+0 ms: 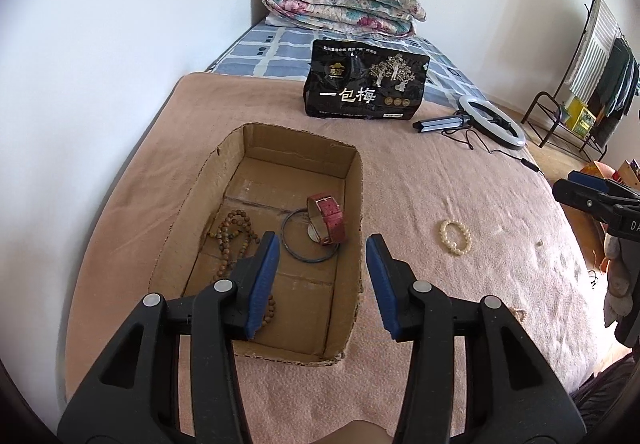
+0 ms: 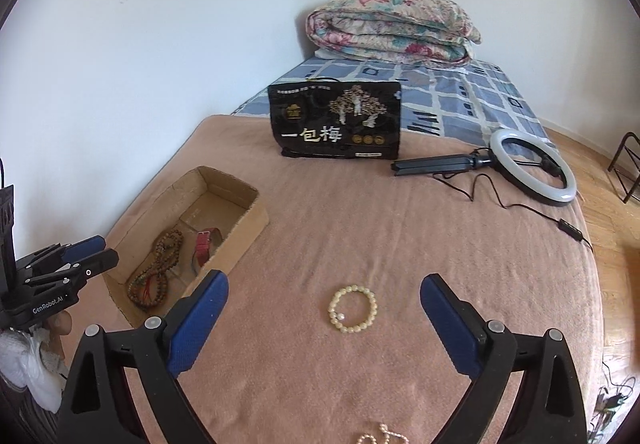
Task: Organize jewelry
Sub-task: 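Open both grippers to drop the beads and watch into the box, then grasp the pale bead bracelet with the left gripper while the right grasps the pearl necklace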
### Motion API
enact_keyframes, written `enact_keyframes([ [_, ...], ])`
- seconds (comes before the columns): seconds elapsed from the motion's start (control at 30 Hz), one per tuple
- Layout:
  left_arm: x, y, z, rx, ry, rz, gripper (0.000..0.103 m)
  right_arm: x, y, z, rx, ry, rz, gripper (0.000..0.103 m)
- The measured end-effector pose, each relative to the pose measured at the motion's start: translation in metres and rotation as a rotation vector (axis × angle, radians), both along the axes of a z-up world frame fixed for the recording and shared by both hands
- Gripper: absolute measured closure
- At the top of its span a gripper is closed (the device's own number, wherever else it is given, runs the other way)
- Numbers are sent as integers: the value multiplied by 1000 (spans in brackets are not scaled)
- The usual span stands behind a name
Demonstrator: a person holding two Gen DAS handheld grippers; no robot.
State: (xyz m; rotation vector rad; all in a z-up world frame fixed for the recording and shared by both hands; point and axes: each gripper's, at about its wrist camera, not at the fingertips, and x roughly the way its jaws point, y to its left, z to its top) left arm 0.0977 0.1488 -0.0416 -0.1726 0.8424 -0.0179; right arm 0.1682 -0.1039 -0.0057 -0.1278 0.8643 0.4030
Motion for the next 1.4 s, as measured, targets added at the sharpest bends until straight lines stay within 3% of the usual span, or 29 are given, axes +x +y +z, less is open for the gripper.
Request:
enact_keyframes([
  [0.37,10,-51,-2,-17,15,-98,57,-35,-78,5,-21,-17,-83,5],
  [0.77,43,-110,-17,-31,66,-209,57,-80,-105,-35,-61,50,-122,5],
  [1.07,90,-146,-56,-61,164,-243,57,-105,-105,-72,-21,129,-172,6],
  [1.4,143,-167,-102,-99,294,-221,62,-99,-100,-112,-52,207,-166,15],
])
